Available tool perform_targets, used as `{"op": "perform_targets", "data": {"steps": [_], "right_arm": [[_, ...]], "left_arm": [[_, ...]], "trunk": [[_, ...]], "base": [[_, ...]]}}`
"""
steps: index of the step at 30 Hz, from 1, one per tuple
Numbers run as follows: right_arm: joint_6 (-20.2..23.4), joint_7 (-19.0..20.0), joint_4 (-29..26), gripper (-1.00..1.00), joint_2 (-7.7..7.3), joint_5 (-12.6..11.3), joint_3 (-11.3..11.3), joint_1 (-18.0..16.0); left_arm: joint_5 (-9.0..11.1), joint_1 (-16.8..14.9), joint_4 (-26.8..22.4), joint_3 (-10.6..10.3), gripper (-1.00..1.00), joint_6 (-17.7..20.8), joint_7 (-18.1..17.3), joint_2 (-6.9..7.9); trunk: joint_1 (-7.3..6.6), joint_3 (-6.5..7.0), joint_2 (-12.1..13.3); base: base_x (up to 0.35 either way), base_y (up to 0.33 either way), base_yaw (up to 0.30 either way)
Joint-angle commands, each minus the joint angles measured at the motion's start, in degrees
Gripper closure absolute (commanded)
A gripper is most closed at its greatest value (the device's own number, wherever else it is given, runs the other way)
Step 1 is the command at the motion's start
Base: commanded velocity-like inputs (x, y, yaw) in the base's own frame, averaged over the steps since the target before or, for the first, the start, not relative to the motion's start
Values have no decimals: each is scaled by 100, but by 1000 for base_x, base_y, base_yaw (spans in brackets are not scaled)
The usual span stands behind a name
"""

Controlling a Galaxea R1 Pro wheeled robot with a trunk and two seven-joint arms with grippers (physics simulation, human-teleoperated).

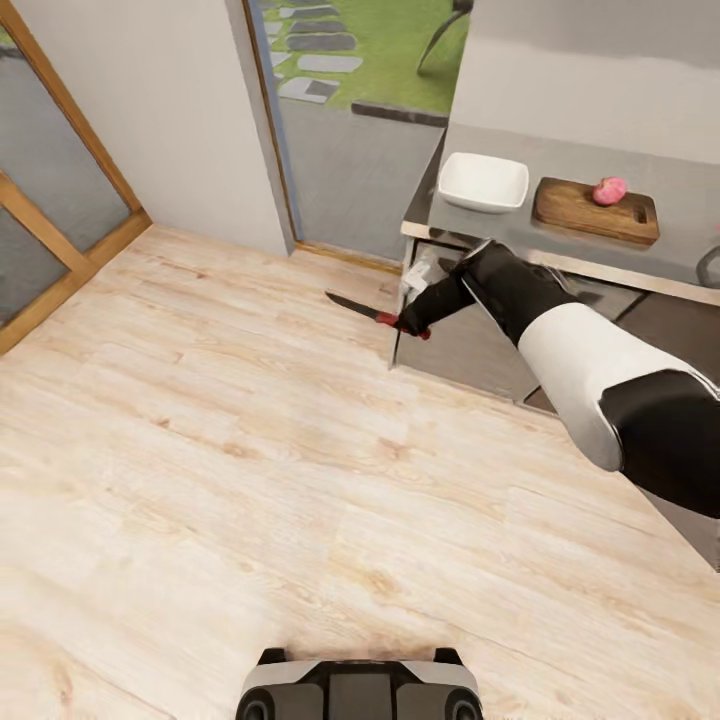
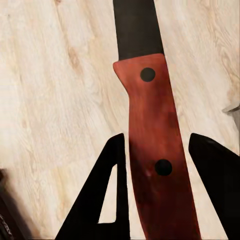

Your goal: In the kitchen, take the Vidalia onion out of the sink, dice it on the chopping board with the paring knife, put the diced onion into the bowl on the countertop, then place both the paring knife and the chopping board into the sink.

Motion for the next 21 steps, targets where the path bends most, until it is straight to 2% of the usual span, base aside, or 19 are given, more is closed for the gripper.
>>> {"op": "perform_targets", "data": {"steps": [1,2,5,8,11,12,13,16,19,21], "right_arm": [[-98,-5,156,100,34,41,-6,-4],[-172,-31,242,100,46,39,-6,-4],[-765,-324,897,100,81,30,-12,36],[-1590,-583,1528,100,90,24,-22,308],[-2339,-739,1729,100,77,24,-35,926],[-2436,-763,1744,100,75,24,-36,1051],[-2661,-824,1772,100,70,24,-38,1360],[-3157,-1017,1795,100,26,21,-52,1973],[-3475,-1110,1799,100,-13,18,-60,2307],[-3848,-1292,1800,100,-48,-87,-83,2789]], "left_arm": [[-5,-2,12,-34,-100,-20,20,-3],[-5,-1,12,-34,-100,-20,20,-3],[-5,0,12,-34,-100,-20,20,-2],[-5,0,12,-34,-100,-22,20,-2],[-5,-4,7,-34,-100,-22,20,1],[-5,-3,7,-34,-100,-24,20,-1],[-5,-3,5,-34,-100,-26,20,-3],[-2,-1,-2,-29,-100,-28,21,-1],[-4,0,-11,-20,-100,-52,31,3],[1,1,-34,-1,-100,-72,46,19]], "trunk": [[0,-7,-9],[0,-7,-9],[0,-7,-9],[0,-7,-9],[0,-7,-9],[0,-7,-9],[0,-7,-9],[0,-7,-9],[0,-7,-9],[0,-7,-9]], "base": [[-143,74,0],[-115,59,0],[-42,22,0],[-13,7,0],[-3,2,0],[-1,1,0],[0,0,0],[0,0,0],[0,0,0],[0,0,0]]}}
